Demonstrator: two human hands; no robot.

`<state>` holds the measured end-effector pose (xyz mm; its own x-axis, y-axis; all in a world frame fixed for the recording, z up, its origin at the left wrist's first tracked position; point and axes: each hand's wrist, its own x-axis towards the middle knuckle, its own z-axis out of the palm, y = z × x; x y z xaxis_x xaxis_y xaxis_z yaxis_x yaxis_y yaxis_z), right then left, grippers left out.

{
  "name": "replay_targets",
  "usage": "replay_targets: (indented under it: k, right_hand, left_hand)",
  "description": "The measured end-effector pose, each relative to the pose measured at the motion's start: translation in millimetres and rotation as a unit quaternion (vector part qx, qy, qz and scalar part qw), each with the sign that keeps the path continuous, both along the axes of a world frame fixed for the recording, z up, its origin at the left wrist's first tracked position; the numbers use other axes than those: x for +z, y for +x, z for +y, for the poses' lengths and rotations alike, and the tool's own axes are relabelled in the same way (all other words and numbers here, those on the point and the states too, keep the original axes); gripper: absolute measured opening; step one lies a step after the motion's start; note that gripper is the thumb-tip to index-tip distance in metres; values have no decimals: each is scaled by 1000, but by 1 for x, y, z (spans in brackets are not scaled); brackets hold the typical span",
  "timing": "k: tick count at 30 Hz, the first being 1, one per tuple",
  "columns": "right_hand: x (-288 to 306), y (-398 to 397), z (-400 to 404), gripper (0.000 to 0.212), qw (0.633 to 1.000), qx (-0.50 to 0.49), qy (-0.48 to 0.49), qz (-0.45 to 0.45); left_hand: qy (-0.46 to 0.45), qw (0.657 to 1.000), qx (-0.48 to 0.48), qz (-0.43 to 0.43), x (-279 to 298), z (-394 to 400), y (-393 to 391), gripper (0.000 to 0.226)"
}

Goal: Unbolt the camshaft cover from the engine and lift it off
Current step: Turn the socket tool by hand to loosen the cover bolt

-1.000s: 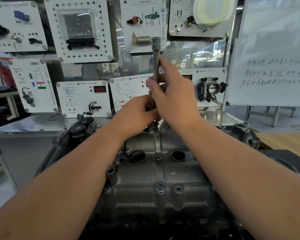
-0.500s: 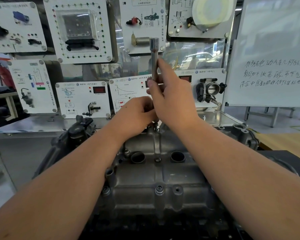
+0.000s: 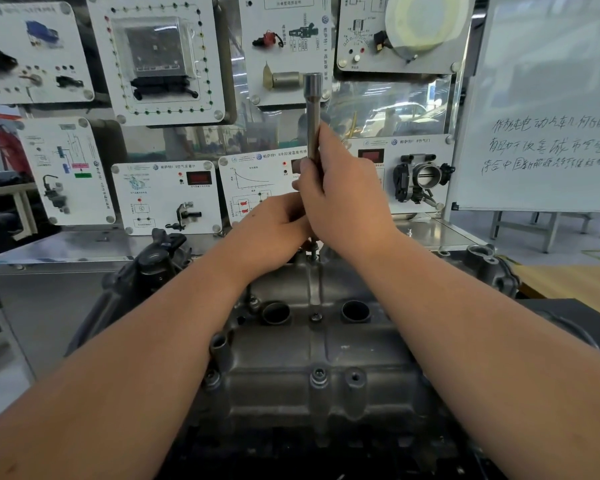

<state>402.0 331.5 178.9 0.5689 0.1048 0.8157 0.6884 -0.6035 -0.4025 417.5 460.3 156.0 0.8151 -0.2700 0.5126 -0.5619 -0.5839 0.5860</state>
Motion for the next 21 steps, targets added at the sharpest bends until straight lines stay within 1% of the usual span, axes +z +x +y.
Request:
replay_targets:
  k: [1,3,8,9,11,13,14,16,17,18,19,21]
  right_hand:
    - [0,0,0,42,1000,4,2,5]
    - [0,0,1,44,1000,11,10,6]
    - [-3,4,0,31,999,22,37,-1]
    - [-4,5,0,30,999,21,40,-2]
    - [-4,6,0,35,998,19,52,3]
    - [-3,5,0,41,996,17,86,4]
    - [-2,5,0,39,994,17,112,0]
    - [-1,7,-2,29,988,5,156,1]
    - [0,8,-3,26,988,-16,153,19]
    - [1,11,-5,23,991,-44,120,49]
    - [0,12,-7,20,992,-77,56,87]
    - [-2,11,-9,17,976,-111,-94,160]
  left_hand:
    - [11,1000,-2,-2,0,0,1,23]
    - [22,1000,-4,-10,-1,1,4,22]
    - [25,999,-13,-24,-2,4,6,29]
    - [22,999,-15,-24,-1,4,5,27]
    - [10,999,-19,-28,0,4,4,27]
    - [-23,999,-16,-41,0,3,5,33]
    - [-53,997,-6,-49,1,3,6,33]
    - [-126,990,22,-57,1,3,10,30]
    - [-154,986,44,-54,2,3,11,29]
    - [-169,982,66,-48,2,4,14,28]
    - [-176,980,85,-41,2,5,16,28]
    - [-180,977,112,-29,0,8,19,29]
